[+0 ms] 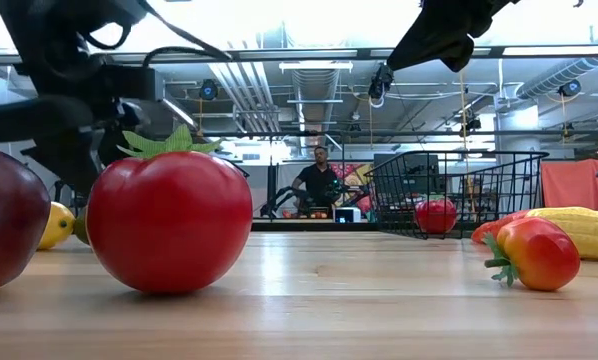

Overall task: Sort produce into baskets
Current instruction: Put the green lime into the right black wire basket

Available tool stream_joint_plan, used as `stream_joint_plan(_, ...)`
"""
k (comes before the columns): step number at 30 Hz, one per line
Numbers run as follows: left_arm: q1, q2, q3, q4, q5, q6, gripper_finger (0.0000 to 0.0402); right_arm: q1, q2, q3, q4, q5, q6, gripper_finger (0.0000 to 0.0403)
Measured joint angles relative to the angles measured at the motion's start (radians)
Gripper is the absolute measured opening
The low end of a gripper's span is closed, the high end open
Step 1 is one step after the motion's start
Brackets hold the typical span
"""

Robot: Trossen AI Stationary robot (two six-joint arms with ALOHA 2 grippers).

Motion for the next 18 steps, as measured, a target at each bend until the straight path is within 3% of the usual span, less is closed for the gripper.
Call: stream_joint_plan(18,0.014,0.000,-0.079,0.108,0.012,-0.003,0.0334,0.000,0.000,0.000,0.000,0.001,-0.001,0.0012)
